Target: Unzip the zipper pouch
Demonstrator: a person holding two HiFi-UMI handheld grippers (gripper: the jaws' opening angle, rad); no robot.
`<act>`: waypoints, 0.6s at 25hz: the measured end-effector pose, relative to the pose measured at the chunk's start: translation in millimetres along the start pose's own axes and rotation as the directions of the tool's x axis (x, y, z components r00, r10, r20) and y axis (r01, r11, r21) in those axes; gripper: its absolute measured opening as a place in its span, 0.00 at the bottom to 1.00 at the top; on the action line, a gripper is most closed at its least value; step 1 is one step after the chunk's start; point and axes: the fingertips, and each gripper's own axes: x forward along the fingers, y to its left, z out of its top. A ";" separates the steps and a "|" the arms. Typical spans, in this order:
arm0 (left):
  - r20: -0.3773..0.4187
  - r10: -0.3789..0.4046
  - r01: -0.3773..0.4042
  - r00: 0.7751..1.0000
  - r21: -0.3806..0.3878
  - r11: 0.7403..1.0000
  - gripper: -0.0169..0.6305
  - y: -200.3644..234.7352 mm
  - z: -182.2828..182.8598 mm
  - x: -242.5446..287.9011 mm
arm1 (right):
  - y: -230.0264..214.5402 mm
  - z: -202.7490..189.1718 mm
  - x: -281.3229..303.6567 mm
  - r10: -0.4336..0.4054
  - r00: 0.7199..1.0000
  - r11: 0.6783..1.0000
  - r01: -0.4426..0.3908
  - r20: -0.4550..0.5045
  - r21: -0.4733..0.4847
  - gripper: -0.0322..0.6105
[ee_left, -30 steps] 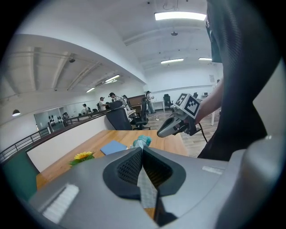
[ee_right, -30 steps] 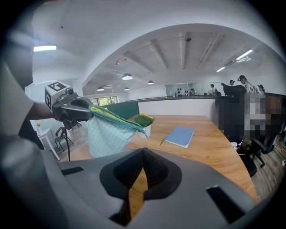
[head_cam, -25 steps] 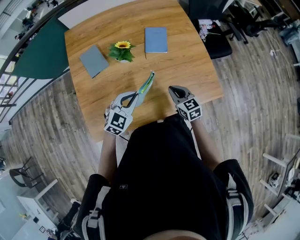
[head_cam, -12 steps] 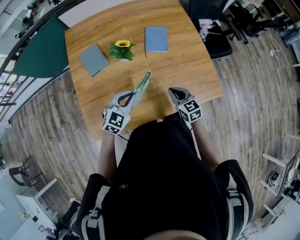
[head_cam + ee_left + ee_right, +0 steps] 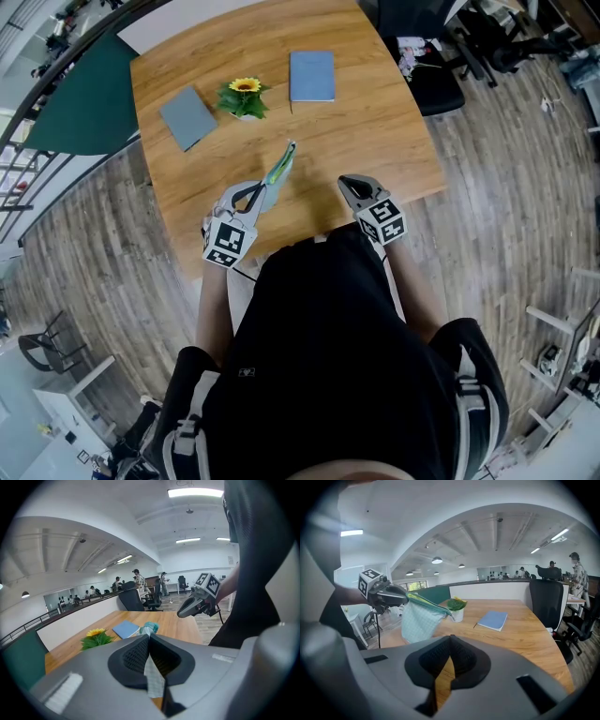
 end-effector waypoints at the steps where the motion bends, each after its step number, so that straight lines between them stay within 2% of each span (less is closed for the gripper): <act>1: -0.001 0.002 -0.002 1.000 -0.001 1.000 0.04 0.4 -0.7 -0.3 | -0.1 -0.4 -0.5 0.000 1.000 1.000 0.000 0.000 0.000 0.05; 15: -0.011 0.005 -0.005 1.000 -0.007 1.000 0.04 -0.5 -3.8 -2.6 | -0.1 -2.4 -4.7 -0.005 1.000 1.000 0.005 -0.007 0.000 0.05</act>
